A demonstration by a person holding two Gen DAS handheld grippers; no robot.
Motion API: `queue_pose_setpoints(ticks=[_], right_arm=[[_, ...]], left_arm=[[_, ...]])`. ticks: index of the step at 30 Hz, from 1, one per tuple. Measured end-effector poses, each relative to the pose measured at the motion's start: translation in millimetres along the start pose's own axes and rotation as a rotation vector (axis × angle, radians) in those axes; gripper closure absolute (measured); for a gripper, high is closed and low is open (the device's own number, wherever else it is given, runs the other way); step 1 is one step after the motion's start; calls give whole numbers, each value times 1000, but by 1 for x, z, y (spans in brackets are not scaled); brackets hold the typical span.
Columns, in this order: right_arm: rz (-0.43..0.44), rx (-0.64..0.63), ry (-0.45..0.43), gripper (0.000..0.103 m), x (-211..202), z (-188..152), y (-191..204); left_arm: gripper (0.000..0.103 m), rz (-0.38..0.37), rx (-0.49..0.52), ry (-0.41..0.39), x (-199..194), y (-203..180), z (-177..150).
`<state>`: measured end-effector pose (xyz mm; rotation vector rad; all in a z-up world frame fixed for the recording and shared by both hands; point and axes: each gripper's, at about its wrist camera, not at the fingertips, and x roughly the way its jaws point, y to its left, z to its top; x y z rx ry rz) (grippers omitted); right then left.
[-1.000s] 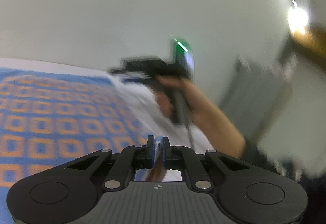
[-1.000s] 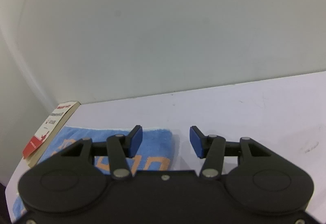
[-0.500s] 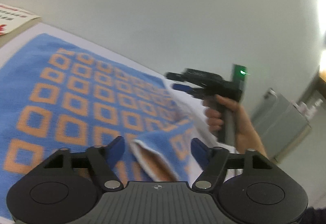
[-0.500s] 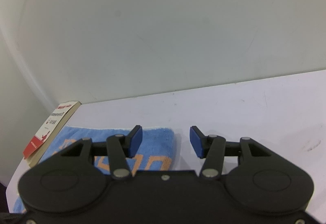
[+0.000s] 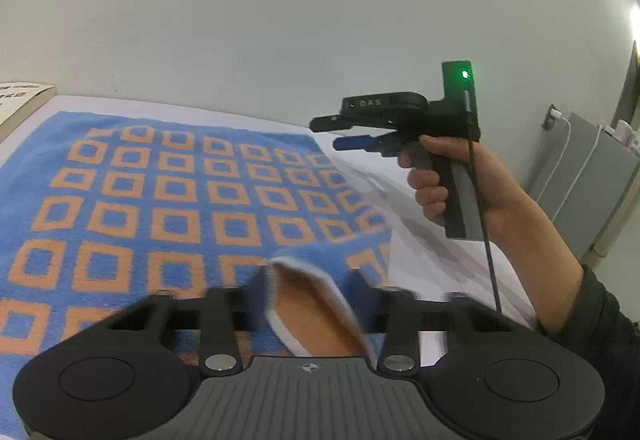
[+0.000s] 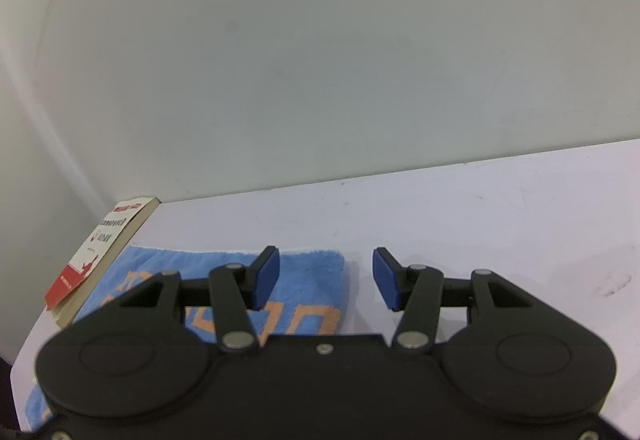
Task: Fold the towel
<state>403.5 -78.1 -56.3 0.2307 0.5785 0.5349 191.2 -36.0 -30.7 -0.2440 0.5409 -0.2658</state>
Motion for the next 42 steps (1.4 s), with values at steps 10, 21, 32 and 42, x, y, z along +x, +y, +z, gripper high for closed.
queue_pose_setpoints(ticks=[10,21,32,42], right_arm=[[-30,50,-34,53,-3,2,-7],[-3,216,-80,51,-6,4,-33],[-5,188,-62,51,8,-2,-23],[10,163,-44,51,18,-6,-15]], left_arm=[[96,14,110,-51,-11,-21,-3],[97,-3,28,-255,-61,8,8],[97,117,-312,-410,-114,92,-11],[97,343,-370,-413,-144,109,-61]])
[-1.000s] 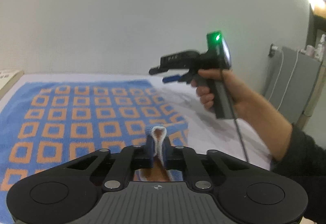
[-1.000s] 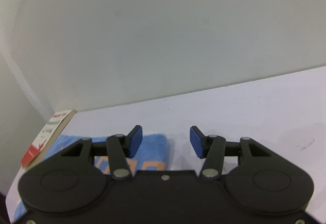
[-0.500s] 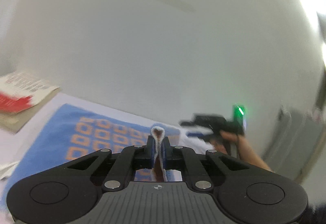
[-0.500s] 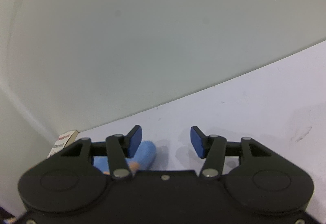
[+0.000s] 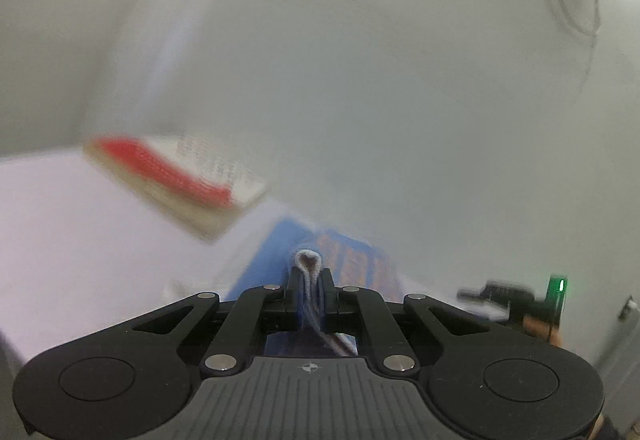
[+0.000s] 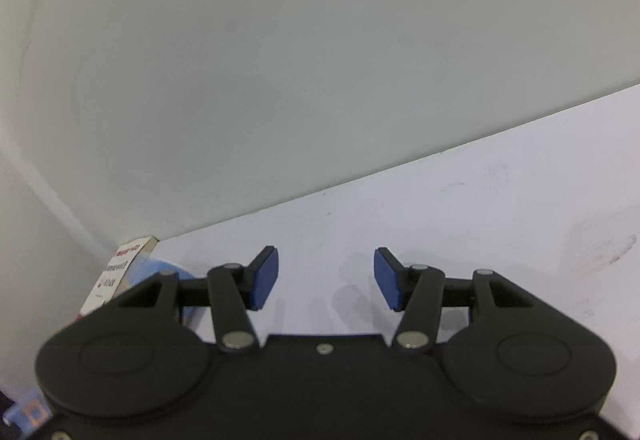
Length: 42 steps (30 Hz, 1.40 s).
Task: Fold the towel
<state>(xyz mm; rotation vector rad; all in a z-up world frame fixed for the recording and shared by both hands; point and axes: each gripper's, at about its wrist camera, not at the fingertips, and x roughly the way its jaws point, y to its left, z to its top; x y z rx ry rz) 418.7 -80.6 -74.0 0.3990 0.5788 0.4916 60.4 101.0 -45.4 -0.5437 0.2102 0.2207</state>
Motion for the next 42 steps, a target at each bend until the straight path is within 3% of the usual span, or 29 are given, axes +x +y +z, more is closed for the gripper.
queue_pose_setpoints(ticks=[6,10,14,19,26,30,39,42], right_arm=[[-2,-13,11,51,7,-3,4],[-4,-46,7,51,7,-2,11],[35,-144,-4,49,0,0,42],[89,-261,56,48,11,10,103],[2,-476,151,47,47,28,214],[-54,-591,222,46,40,26,257],[-167,-796,342,48,74,-9,341],[-233,-889,388,55,97,-27,360]], left_arm=[[97,32,26,13,0,5,-13],[97,29,92,-27,2,-6,-12],[97,-6,201,-85,0,-31,-11],[97,-88,362,-123,-4,-59,-13],[97,-294,549,-139,-3,-105,-29],[97,-365,601,-151,-1,-124,-37],[97,-426,621,-154,1,-146,-43],[97,-447,623,-161,3,-149,-47]])
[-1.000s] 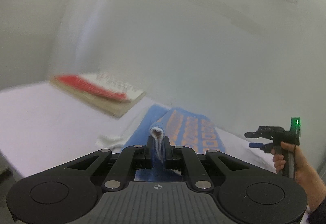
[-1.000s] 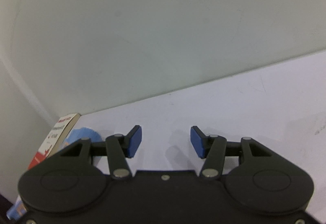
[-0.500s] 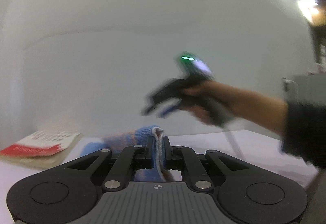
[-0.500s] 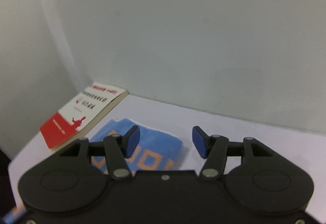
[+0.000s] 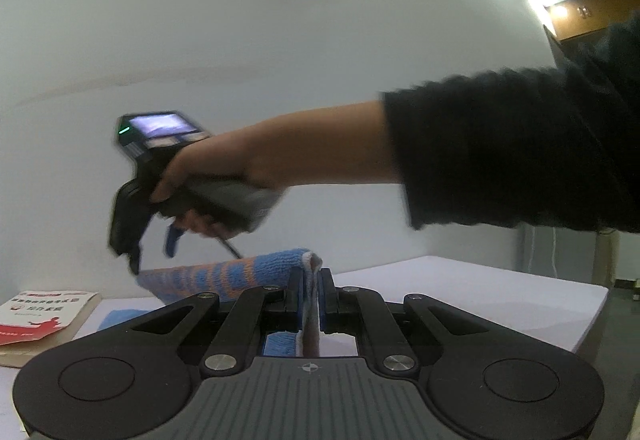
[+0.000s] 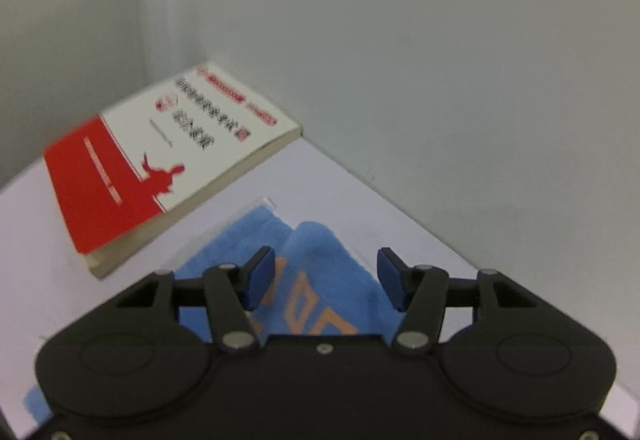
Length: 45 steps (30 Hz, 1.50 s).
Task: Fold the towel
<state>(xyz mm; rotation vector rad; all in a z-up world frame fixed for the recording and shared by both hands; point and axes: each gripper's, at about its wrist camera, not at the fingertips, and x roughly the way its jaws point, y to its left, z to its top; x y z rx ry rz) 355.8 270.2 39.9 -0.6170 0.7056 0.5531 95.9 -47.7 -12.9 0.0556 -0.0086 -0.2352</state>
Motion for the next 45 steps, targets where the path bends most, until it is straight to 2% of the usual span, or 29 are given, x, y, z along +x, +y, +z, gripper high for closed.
queue_pose_setpoints(ticks=[2,4,5,7,9,13,15,21,23,27,30,32,34,37,42,43,45], right_arm=[[-28,-29,40,58,11,3,9],[-23,-32,71,72,13,0,8],[-10,-29,91,74,15,0,9],[10,-16,94,72,15,0,10],[15,-13,78,62,7,-3,9],[41,-8,63,61,1,-4,11],[53,-5,54,59,-2,-4,10],[126,56,-1,57,-21,-11,-5],[169,98,-31,56,-33,-19,-16],[214,137,-75,56,-48,-34,-31],[231,165,-92,56,-54,-46,-42],[234,182,-93,56,-56,-53,-48],[234,198,-93,56,-56,-57,-52],[235,224,-95,56,-55,-61,-59],[225,228,-110,56,-57,-63,-59],[220,222,-112,55,-58,-63,-58],[214,213,-112,54,-58,-63,-55]], left_arm=[[97,-10,5,-11,-1,-4,0],[97,-22,12,-20,-2,-10,2],[97,-26,20,-21,-1,-13,2],[97,-35,23,-20,2,-19,-1],[97,-34,16,-17,3,-21,-2],[97,-3,-15,-8,10,-12,-8],[97,29,-52,11,9,-2,-14],[97,208,-219,93,-1,44,-36],[96,262,-327,147,-3,65,-48],[96,319,-430,202,-2,88,-63],[79,353,-431,208,-3,98,-66],[63,341,-465,208,-3,109,-67],[60,312,-508,205,1,117,-69],[60,307,-512,222,-11,114,-72],[60,280,-539,262,-3,116,-80],[62,276,-539,271,-1,116,-81],[76,279,-542,277,2,116,-81]])
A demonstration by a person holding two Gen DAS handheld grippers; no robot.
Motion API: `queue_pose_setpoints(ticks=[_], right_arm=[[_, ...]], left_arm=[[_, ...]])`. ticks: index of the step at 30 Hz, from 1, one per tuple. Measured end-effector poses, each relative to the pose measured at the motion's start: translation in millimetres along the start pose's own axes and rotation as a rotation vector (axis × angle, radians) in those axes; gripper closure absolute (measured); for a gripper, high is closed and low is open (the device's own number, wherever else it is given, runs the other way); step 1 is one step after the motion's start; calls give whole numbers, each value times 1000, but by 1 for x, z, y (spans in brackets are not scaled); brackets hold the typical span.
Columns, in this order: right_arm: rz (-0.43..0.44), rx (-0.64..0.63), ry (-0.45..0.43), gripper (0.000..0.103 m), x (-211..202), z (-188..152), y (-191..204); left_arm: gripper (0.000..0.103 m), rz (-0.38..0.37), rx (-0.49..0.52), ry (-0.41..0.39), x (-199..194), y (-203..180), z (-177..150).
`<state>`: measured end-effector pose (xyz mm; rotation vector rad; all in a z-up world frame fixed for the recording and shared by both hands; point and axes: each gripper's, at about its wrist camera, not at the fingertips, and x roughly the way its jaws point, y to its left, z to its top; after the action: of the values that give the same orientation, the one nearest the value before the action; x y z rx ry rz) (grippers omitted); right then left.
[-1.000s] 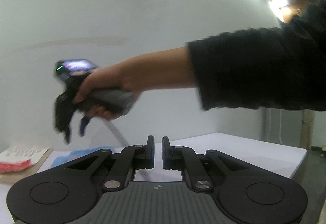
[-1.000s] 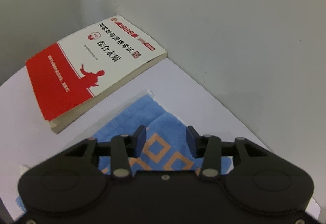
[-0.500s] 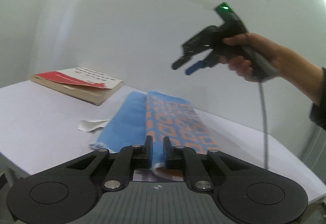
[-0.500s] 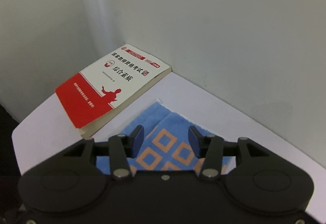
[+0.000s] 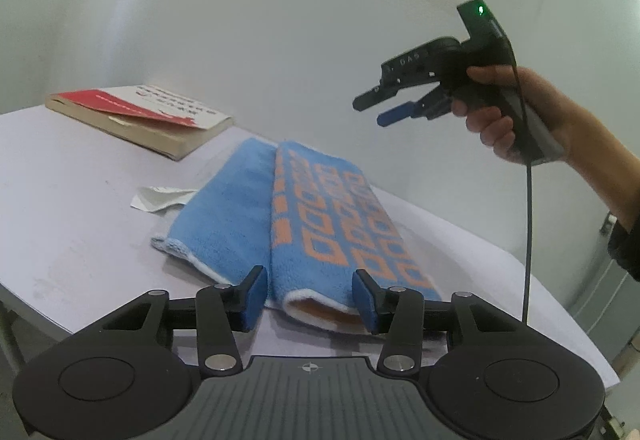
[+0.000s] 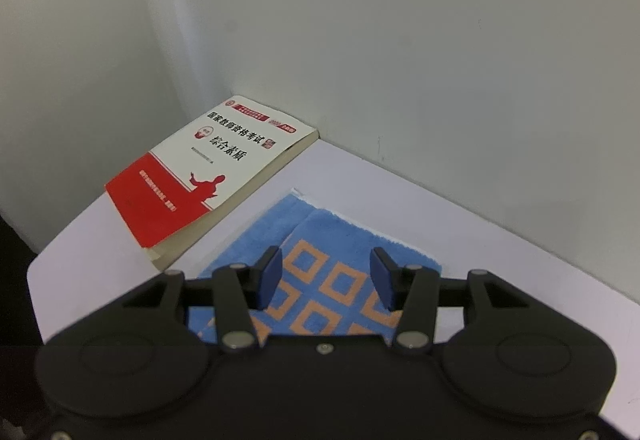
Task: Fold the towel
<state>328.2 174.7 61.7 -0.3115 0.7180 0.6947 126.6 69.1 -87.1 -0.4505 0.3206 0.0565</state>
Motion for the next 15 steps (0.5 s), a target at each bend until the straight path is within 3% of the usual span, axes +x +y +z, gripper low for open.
queue_pose_setpoints(ticks=[2,6,10,15], right_arm=[[0,-3,3,54,1,0,2],[-15,-15,14,54,6,0,6],[-57,-51,34,54,11,4,14],[-82,-122,74,54,18,13,33]], left_arm=[[88,-1,-5,-6,4,1,2],[94,0,69,-54,-1,-17,7],[94,-1,242,-89,2,-50,9],[94,-68,462,-114,14,-103,2]])
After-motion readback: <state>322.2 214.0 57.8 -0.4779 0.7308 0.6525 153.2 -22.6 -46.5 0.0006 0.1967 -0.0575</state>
